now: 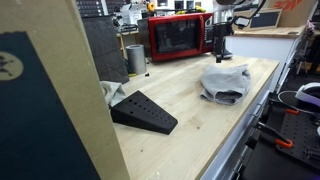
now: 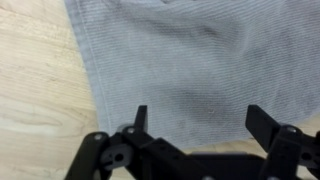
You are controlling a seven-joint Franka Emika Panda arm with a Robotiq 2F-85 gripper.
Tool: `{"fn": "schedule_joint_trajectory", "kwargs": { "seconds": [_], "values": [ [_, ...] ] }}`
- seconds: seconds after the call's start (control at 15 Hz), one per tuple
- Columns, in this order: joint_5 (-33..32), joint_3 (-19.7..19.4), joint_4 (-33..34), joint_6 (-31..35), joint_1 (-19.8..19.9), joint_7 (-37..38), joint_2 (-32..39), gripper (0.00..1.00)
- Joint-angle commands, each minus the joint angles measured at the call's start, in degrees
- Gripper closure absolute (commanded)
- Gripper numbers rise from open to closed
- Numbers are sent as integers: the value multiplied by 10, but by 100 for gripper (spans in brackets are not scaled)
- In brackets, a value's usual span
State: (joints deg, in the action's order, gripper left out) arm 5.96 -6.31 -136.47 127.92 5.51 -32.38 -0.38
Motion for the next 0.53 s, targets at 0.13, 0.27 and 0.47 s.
{"fn": "schedule_joint_trajectory", "kwargs": {
  "seconds": [0.13,0.27,0.47],
  "values": [
    [18,-12,13,5,16,-42,15,0],
    [25,-18,16,7,23,-81,23,0],
    [22,-24,22,35,36,-128,48,0]
  ]
}}
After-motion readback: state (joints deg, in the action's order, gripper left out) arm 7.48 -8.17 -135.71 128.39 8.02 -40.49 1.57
